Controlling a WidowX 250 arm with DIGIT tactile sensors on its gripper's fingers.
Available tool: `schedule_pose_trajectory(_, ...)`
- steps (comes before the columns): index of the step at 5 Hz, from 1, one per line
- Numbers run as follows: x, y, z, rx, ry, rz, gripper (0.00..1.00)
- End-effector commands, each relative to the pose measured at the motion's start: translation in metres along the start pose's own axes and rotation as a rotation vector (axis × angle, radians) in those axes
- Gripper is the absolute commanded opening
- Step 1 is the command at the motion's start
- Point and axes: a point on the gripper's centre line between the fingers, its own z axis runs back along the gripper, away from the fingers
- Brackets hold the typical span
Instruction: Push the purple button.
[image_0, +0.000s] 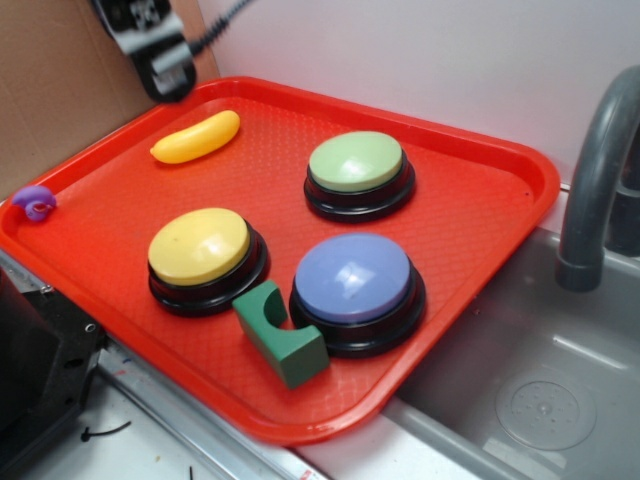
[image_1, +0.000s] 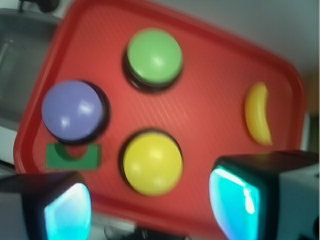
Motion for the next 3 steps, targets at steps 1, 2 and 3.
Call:
schedule_pose_trajectory(1,0.019,-0.025,-0.063,-0.048,0.025,-0.171,1.00)
schedule_pose_trajectory(2,0.033,-0.040,-0.074,-0.057,0.056,-0.237,1.00)
schedule_pose_trajectory(3,0.048,-0.065,-0.089,-0.102,0.105,-0.328,1.00)
